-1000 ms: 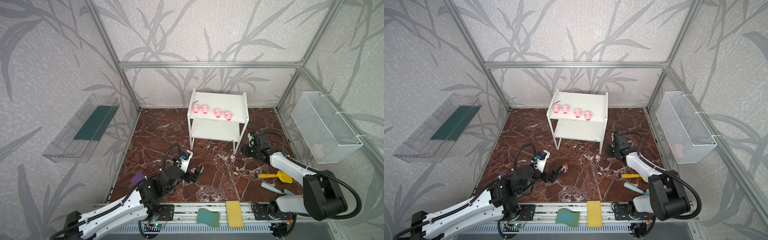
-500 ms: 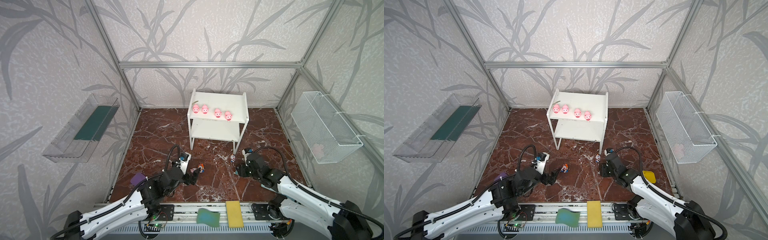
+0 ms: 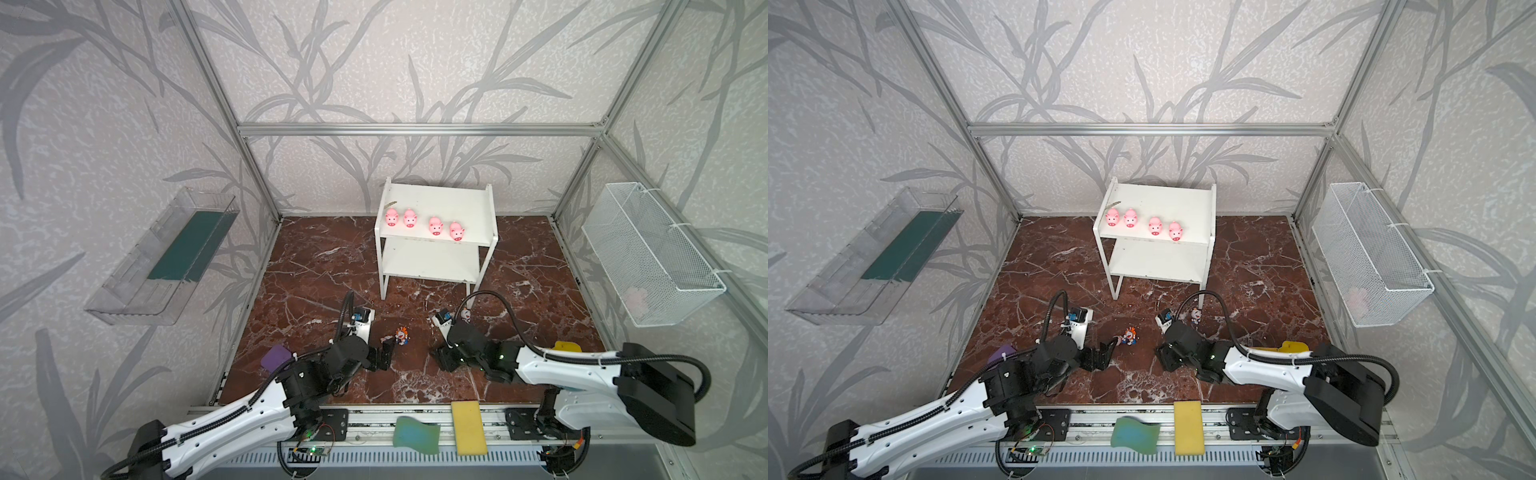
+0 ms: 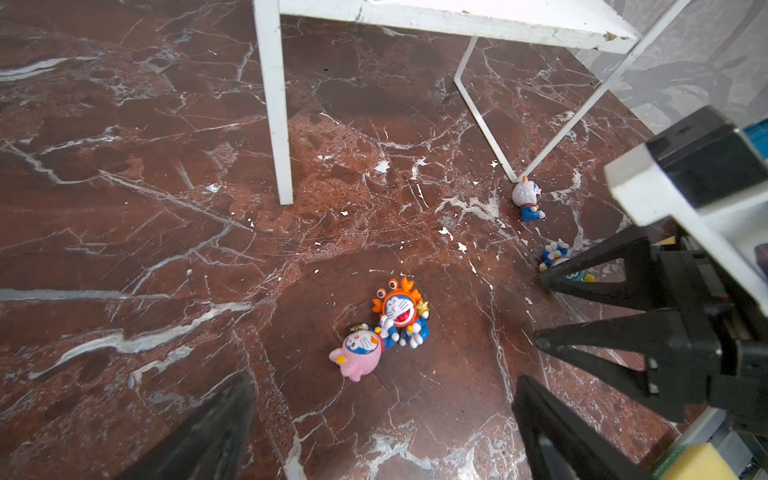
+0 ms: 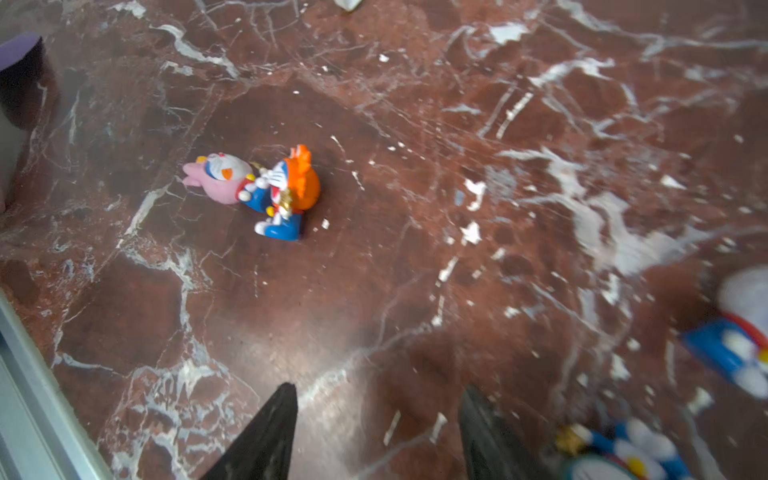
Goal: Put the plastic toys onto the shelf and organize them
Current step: 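Move the right gripper over the orange crab Doraemon figurine, then grasp the orange crab figurine with the right gripper and lift it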
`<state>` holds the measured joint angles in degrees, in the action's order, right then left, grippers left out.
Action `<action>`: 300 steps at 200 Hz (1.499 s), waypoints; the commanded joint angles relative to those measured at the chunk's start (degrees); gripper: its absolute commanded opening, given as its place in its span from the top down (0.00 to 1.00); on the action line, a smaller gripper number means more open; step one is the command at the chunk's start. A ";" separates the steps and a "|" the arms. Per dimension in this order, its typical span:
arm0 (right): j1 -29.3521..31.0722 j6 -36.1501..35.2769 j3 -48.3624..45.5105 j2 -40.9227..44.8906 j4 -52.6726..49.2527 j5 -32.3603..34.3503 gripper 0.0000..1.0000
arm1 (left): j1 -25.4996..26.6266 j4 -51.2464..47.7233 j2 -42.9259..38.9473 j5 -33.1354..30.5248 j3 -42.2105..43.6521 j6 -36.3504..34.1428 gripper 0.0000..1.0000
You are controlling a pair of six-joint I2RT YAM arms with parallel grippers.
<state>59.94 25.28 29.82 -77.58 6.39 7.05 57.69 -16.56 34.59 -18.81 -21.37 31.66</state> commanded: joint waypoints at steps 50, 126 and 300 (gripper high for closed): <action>2.46 0.43 10.16 -16.35 9.23 2.59 0.34 | -0.68 -6.20 -7.59 -5.22 0.31 1.37 0.01; 1.78 0.10 15.76 -25.51 8.97 2.32 0.43 | -0.99 -7.53 -9.01 -6.26 0.14 -0.40 0.01; 0.01 -4.97 2.45 -13.17 12.65 -0.14 0.61 | -1.31 1.12 -2.88 1.14 0.05 -2.86 0.01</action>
<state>60.18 21.52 33.89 -93.56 20.69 5.96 56.77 -18.17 31.09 -18.39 -21.34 28.91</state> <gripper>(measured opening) 0.347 0.993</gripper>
